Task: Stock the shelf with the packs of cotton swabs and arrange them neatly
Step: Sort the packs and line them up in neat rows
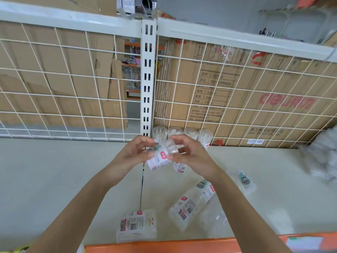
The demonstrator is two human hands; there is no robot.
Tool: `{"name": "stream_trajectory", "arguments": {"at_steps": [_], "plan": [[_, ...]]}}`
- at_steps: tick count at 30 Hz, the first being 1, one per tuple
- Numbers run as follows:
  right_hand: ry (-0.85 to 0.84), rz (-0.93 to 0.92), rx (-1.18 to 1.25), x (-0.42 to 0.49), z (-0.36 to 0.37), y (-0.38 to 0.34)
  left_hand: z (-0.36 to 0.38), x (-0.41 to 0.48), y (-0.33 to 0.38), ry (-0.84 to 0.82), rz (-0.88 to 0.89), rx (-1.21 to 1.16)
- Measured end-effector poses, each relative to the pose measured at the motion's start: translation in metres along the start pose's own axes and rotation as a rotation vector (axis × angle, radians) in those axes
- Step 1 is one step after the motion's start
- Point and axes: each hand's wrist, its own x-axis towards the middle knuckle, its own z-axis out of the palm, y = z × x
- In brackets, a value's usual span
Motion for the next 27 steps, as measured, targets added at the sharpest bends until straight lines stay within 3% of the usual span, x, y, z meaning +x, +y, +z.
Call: {"name": "stream_trajectory", "arguments": {"at_steps": [6, 12, 15, 20, 27], "plan": [[-0.153, -0.157, -0.191, 0.004, -0.009, -0.005, 0.011, 0.020, 0.002, -0.119, -0.121, 0.242], [0.068, -0.196, -0.586, 0.012, -0.029, 0.019, 0.015, 0.032, -0.024, 0.056, -0.081, 0.306], [0.052, -0.105, -0.677, 0.014, -0.030, 0.036, 0.015, 0.034, -0.044, 0.108, -0.057, 0.375], [-0.010, -0.031, -0.604, 0.019, -0.029, 0.046, 0.014, 0.036, -0.059, 0.142, -0.058, 0.381], [-0.264, -0.072, -0.498, 0.028, -0.033, 0.044, 0.007, 0.034, -0.047, 0.160, -0.006, 0.519]]}}
